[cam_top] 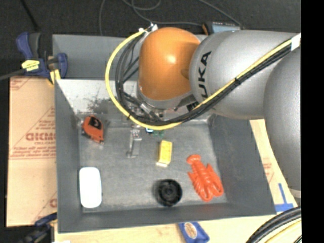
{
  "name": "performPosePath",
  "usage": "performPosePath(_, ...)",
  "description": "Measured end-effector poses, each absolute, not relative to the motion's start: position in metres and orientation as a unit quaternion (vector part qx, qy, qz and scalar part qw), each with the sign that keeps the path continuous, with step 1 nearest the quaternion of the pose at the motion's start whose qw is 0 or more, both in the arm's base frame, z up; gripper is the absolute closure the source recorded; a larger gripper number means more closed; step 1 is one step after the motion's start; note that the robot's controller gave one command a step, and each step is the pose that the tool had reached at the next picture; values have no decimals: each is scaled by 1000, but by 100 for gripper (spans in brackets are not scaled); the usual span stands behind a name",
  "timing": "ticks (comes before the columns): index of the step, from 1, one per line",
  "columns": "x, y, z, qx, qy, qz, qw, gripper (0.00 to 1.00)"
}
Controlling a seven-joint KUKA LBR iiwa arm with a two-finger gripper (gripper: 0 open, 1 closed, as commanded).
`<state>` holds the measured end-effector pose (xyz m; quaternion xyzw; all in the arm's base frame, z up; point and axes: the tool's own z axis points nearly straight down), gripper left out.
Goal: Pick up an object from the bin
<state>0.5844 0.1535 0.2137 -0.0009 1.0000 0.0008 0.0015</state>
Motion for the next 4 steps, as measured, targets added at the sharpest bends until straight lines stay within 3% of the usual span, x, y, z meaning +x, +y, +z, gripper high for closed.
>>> performPosePath(1,564,144,204,-57,998,1,5,0)
performPosePath(2,531,122,189,-161,987,0,0,0)
performPosePath(3,500,102,197,-92,996,0,0,0)
performPosePath(4,513,69,200,-159,987,0,2,0)
